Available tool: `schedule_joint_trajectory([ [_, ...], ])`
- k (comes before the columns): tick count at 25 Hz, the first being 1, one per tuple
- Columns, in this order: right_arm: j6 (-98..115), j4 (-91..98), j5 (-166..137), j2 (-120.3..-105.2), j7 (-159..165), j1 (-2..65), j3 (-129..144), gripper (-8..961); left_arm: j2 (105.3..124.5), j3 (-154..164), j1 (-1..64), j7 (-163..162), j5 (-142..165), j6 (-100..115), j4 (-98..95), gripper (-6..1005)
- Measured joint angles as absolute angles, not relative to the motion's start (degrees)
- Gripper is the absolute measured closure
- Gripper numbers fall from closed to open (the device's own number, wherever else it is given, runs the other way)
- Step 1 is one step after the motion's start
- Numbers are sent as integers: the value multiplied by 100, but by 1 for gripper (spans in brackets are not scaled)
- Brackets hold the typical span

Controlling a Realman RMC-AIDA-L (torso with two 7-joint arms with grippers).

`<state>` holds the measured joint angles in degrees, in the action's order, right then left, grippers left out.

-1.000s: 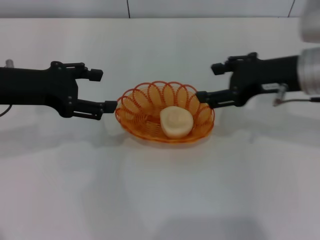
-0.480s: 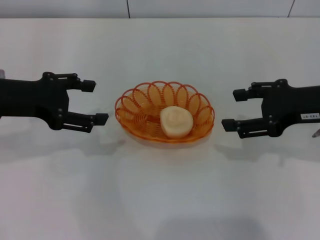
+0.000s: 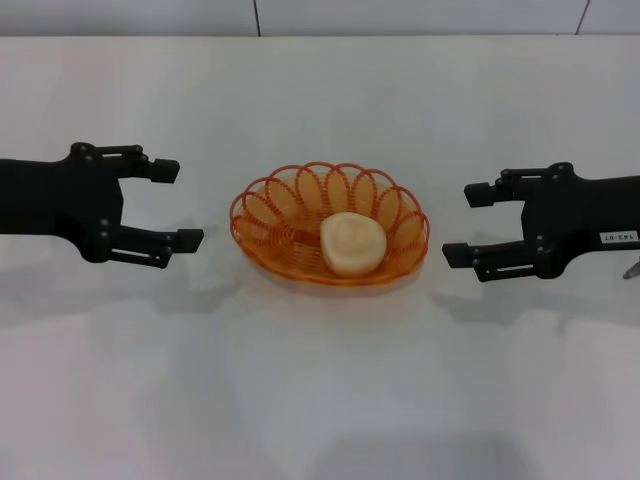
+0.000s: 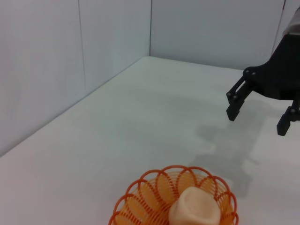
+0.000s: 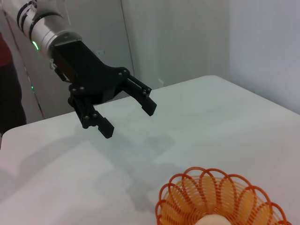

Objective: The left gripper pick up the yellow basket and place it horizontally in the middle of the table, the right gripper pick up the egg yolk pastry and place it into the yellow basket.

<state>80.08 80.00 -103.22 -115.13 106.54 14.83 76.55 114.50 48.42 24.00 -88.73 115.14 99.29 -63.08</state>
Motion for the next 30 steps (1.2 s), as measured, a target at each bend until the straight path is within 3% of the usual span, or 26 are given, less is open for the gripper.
schedule_joint_trajectory([
  [30,8036,8010,-10399,-11512,10654,1477,7651,175,11532,4831,2488,-8798,11501,10200,-6301,115],
])
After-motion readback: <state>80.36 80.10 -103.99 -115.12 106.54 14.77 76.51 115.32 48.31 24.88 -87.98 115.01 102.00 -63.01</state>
